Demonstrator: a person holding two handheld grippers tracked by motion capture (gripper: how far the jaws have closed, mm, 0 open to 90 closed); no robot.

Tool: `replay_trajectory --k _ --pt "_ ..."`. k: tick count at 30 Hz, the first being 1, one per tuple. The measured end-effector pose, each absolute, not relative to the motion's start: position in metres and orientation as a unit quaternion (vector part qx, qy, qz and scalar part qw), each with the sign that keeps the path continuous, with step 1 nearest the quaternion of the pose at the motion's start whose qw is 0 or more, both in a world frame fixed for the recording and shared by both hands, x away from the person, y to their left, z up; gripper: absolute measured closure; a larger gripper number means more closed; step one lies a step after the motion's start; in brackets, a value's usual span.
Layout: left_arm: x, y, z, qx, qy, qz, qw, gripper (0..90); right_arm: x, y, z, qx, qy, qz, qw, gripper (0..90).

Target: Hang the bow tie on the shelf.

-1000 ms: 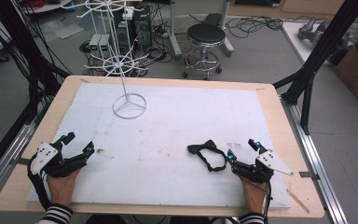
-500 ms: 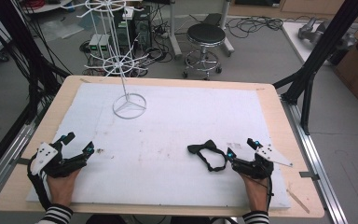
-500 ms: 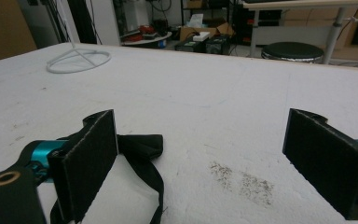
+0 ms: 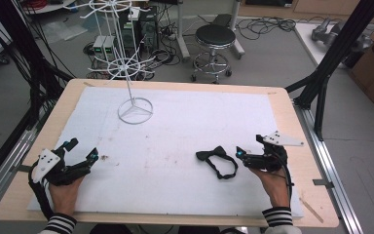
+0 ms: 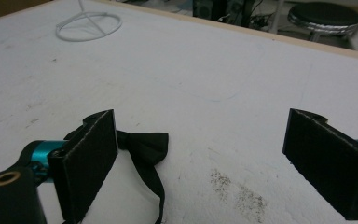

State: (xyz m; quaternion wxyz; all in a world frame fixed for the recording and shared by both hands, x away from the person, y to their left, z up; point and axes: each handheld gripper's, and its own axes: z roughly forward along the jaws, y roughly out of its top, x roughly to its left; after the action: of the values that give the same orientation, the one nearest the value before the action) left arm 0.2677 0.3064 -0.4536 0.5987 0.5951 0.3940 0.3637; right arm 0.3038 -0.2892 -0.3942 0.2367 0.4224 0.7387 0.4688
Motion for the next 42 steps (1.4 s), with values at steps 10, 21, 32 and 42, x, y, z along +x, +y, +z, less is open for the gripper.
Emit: replay_trajectory --k 10,21,32,42 --pt "0.268 0.306 -0.454 0.595 0.394 0.364 0.599 16.3 0.319 -0.278 -0.382 0.393 0.795 0.414 0.206 9.4" --pt "0.268 0.307 -0.454 0.594 0.393 0.364 0.6 16.4 0.334 -0.259 -0.38 0.371 0.849 0.347 0.148 20.7" --pt "0.268 0.307 -0.454 0.596 0.392 0.363 0.599 16.4 0.345 -0.243 -0.393 0.352 0.887 0.275 0.118 36.4" --pt "0.268 0.307 -0.454 0.596 0.393 0.362 0.599 16.4 0.35 -0.237 -0.403 0.349 0.902 0.233 0.101 47.1"
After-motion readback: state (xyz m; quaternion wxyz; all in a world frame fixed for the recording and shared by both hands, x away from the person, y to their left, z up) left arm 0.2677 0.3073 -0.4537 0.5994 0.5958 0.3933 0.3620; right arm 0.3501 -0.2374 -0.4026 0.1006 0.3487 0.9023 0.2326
